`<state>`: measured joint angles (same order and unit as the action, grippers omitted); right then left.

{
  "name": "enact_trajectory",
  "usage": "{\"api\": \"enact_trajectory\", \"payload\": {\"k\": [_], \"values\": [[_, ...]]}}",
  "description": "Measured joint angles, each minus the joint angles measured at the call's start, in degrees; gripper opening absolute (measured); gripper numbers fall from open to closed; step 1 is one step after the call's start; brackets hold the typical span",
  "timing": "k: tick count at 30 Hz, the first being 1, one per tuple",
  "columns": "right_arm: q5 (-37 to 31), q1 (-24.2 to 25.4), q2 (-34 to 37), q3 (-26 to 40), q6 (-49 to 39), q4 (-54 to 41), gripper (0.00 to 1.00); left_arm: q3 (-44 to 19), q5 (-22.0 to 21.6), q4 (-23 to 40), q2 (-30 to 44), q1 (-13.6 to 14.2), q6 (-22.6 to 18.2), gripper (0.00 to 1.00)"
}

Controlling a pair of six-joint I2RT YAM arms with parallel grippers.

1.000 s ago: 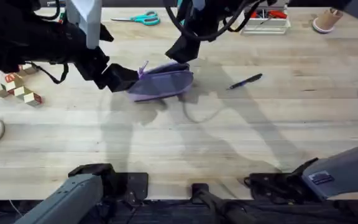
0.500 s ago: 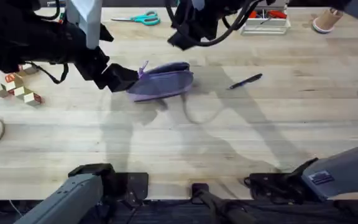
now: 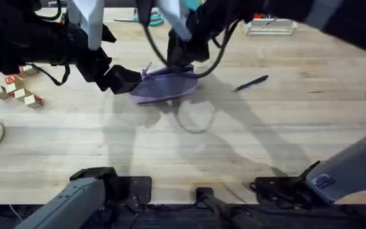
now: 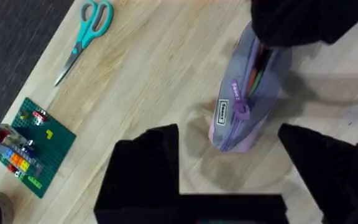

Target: Unzip the bag, pick up the pens from the table one at a time and place them inside, then zip the bag closed.

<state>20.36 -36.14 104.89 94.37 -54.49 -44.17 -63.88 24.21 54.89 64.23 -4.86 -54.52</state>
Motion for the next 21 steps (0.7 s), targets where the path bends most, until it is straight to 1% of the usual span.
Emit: {"api": "enact_trajectory", "payload": {"k": [4, 8, 16, 21], "values": [[-3.5, -1.1, 2.7, 0.0, -0.4, -2.1, 0.028, 0.0, 0.0, 0.0, 0.0, 0.0, 0.0, 0.993], [-5.7, -1.7, 4.0, 0.0, -0.9, -2.2, 0.029, 0.0, 0.0, 0.0, 0.0, 0.0, 0.0, 0.993], [-6.6, -1.8, 5.1, 0.0, -1.5, -1.7, 0.029, 0.0, 0.0, 0.0, 0.0, 0.0, 0.0, 0.994], [-6.6, -1.8, 7.9, 0.1, -1.5, -1.6, 0.028, 0.0, 0.0, 0.0, 0.0, 0.0, 0.0, 0.994]]}}
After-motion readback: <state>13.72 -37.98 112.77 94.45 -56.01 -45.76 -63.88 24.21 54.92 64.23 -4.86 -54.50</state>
